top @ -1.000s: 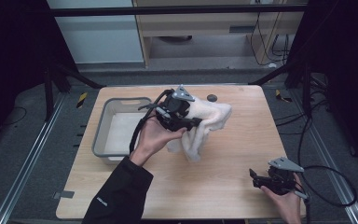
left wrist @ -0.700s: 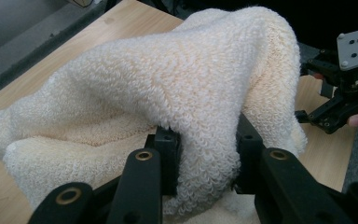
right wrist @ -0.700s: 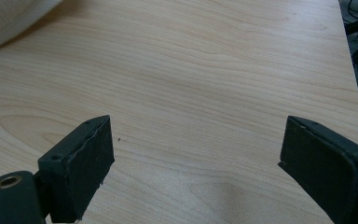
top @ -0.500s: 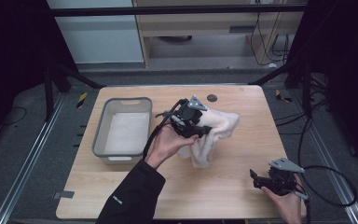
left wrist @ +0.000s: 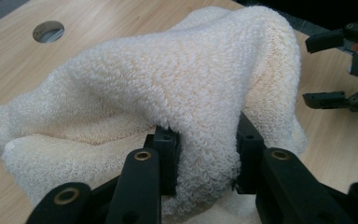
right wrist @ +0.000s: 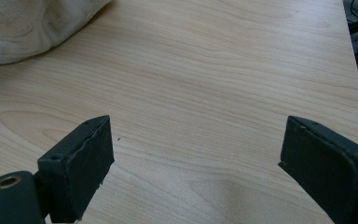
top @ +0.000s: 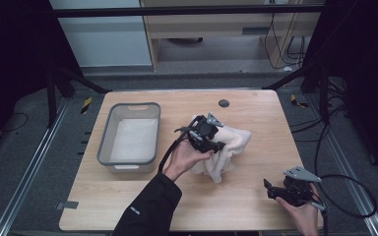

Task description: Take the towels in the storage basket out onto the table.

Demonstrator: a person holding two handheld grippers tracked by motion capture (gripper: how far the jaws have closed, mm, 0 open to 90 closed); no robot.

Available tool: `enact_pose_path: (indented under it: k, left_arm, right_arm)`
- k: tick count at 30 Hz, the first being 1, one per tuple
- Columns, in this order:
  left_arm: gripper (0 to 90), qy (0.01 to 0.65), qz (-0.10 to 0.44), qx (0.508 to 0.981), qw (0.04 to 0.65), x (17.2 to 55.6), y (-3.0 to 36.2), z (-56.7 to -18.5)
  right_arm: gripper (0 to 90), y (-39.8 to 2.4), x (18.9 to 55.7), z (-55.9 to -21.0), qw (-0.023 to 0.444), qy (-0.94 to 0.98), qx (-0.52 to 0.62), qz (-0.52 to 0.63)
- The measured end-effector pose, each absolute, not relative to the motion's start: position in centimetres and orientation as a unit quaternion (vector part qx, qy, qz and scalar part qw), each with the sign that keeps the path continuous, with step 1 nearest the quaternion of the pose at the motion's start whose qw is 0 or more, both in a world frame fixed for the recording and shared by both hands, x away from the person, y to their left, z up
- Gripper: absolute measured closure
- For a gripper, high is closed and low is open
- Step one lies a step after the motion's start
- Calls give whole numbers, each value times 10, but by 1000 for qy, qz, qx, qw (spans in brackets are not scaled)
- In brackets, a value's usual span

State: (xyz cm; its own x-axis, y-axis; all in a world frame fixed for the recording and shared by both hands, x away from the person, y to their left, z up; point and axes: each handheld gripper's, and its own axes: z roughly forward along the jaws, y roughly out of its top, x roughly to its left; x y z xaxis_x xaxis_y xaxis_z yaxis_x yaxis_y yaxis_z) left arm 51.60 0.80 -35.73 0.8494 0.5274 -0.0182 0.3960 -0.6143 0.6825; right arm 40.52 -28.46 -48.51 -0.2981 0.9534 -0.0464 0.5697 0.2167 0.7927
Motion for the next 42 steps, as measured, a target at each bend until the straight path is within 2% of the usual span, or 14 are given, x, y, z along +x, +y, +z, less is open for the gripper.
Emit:
enact_pose_path:
  k: [15, 25, 35, 42]
  left_arm:
    - [666, 268, 81, 899, 336, 522, 0, -396]
    - [619, 260, 80, 902, 334, 519, -6, -412]
    - [455, 261, 81, 898, 346, 515, 0, -410]
    - [374, 256, 79, 894, 358, 508, 11, -403]
  right_arm:
    - [88, -285, 405, -486, 279, 729, 523, 342]
    - [86, -285, 405, -487, 278, 729, 525, 340]
    - [85, -285, 405, -488, 274, 728, 528, 342]
    - [83, -285, 406, -488, 273, 728, 528, 343]
